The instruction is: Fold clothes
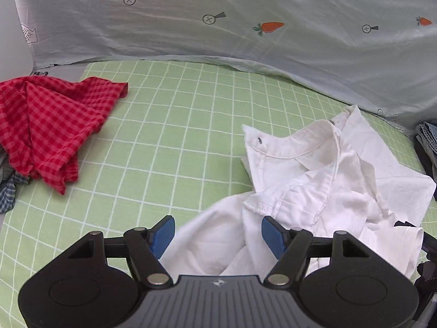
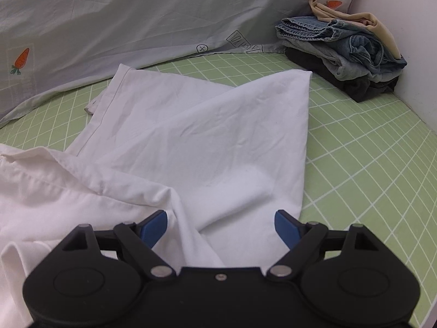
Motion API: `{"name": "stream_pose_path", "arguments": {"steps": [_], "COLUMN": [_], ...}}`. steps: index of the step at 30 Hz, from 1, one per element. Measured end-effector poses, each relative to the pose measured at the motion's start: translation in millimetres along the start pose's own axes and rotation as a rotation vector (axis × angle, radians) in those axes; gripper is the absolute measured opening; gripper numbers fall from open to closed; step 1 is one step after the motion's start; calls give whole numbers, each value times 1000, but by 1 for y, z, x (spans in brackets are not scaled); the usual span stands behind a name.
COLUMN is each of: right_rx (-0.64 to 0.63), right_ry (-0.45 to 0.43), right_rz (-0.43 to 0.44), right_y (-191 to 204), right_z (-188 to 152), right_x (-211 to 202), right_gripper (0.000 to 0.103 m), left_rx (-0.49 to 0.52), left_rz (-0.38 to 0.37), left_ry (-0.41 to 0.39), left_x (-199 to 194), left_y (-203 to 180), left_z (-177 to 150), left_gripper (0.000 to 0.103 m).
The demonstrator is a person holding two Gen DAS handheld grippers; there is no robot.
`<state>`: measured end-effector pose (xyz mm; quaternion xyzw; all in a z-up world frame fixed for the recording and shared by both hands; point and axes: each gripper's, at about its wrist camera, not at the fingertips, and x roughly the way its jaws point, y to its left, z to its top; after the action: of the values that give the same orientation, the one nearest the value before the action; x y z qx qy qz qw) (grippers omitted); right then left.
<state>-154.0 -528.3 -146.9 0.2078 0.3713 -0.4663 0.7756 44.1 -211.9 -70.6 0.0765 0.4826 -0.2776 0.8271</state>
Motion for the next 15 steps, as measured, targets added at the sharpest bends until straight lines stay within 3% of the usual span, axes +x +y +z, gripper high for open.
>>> {"name": "stream_pose_path", "arguments": {"steps": [5,7,11,15], "right_rx": [90,93,91,109], "right_ry": [25,34,18,0], "right_rz": [83,115,178,183], "right_y": [-38,-45,-59,-80], "right_z": [7,8,12,18], "right_x": [9,12,9,7], "right_gripper": [88,88,88,92], "left_rx": [-6,-48,-170,-191], "left_rz": [83,74,-19,-131], "left_ry": [7,18,25,81], "left_x": [-2,-9,-29,-26], "left_y": [-18,-13,8,8], "left_z": [-9,-10,-20,-33], "left_gripper": [71,71,72,80]}}
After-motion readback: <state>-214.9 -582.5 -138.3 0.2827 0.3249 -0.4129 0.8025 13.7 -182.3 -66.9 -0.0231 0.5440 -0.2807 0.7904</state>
